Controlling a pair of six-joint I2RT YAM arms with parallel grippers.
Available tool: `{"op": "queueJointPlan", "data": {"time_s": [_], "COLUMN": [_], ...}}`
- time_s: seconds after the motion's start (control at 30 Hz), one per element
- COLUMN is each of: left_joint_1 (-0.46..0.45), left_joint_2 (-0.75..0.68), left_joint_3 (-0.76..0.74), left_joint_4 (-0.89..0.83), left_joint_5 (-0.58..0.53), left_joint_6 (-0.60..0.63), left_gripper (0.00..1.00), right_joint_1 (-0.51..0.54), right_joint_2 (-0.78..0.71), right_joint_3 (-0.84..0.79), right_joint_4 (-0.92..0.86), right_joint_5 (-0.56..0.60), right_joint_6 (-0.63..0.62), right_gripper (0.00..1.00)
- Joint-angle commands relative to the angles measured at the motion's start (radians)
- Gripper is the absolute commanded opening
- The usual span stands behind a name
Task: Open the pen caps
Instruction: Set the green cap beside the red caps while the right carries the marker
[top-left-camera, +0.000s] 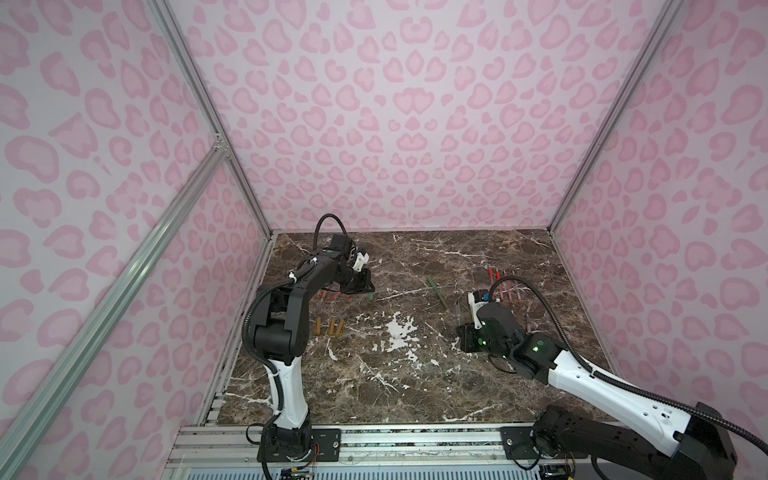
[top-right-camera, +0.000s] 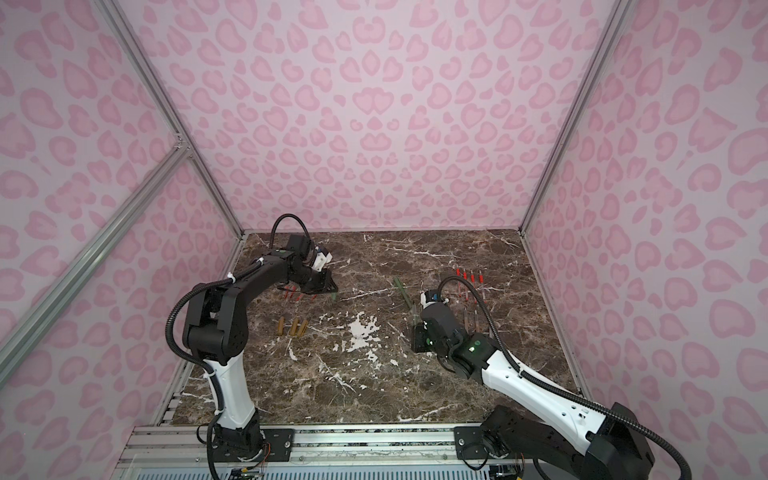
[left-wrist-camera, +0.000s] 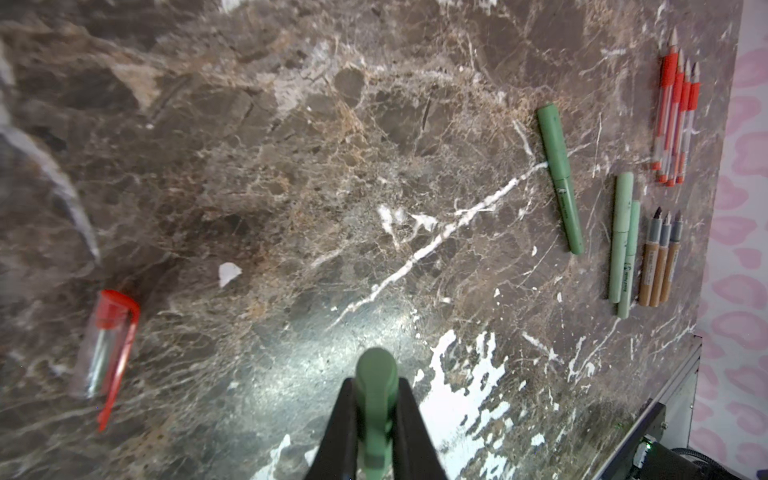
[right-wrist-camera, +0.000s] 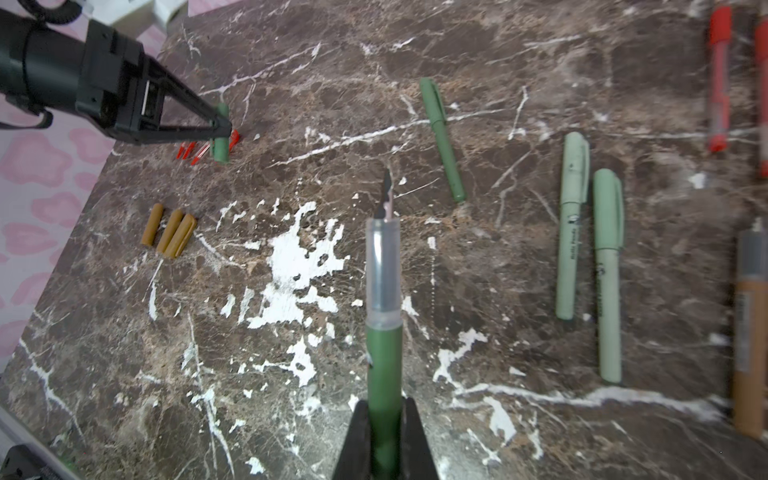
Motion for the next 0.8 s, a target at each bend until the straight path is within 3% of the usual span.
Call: {"op": "queueJointPlan", "data": {"time_s": [0.0, 0.43, 0.57, 0.77], "left_joint_1": [-0.004, -0.027, -0.026, -0.03], "left_joint_2": [0.029, -0.055, -0.029, 0.088], "left_joint_3": [0.027, -0.184, -0.161, 0.01], "left_joint_4": [-0.028, 0.024, 0.035, -0.061], "left_joint_5": [-0.003, -0.032, -0.038, -0.08], "left_joint_6": [0.001, -0.007, -0.014, 0.01], "left_gripper": [0.04, 0.03, 0.03, 0.03], "right_joint_1": [-0.011, -0.078, -0.096, -0.119], "right_joint_2": [-0.022, -0.051, -0.064, -0.107], "right_joint_3": [-0.017, -0.036, -0.041, -0.052], "right_joint_4": [-0.022, -0.062, -0.072, -0.087], "right_joint_5": [0.018, -0.012, -0.012, -0.02], "right_joint_6": [-0.012, -0.03, -0.049, -0.05], "right_gripper": [0.0, 0.0, 0.0, 0.0]}}
